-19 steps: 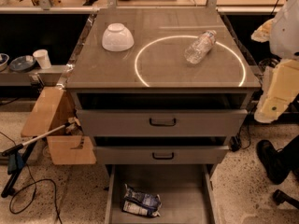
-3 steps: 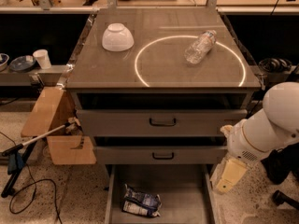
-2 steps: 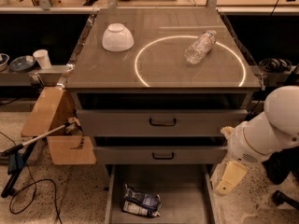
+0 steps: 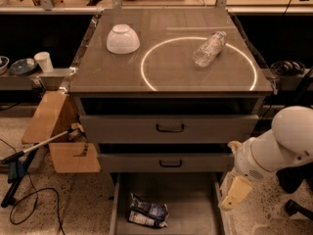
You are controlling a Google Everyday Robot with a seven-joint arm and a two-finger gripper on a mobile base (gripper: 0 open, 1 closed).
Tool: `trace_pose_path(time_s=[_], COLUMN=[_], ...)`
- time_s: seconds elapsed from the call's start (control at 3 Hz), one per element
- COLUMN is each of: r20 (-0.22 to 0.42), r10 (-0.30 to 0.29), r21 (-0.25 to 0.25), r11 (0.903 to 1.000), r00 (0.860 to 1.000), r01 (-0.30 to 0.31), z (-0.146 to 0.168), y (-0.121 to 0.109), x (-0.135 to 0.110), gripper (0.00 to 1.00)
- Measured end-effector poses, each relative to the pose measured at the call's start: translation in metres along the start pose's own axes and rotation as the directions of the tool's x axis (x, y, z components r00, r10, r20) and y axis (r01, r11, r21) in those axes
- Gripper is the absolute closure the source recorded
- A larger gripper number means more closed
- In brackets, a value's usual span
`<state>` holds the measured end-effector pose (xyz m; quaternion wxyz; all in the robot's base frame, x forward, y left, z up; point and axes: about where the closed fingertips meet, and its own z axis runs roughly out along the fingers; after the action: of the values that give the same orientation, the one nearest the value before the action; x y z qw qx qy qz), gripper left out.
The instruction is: Pick blue chip bag from bottom drawer and place on counter
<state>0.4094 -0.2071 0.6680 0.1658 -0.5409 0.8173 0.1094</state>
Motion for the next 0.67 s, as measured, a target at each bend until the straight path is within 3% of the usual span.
trace_pose_path(time_s=[0.67], r20=[0.002], r10=[0.028], r21=[-0.078], r11=[0.9966], r00=[1.0], r01=[-0.028], z=[0.055], y=[-0.001], x=[0.013], gripper=[0.0])
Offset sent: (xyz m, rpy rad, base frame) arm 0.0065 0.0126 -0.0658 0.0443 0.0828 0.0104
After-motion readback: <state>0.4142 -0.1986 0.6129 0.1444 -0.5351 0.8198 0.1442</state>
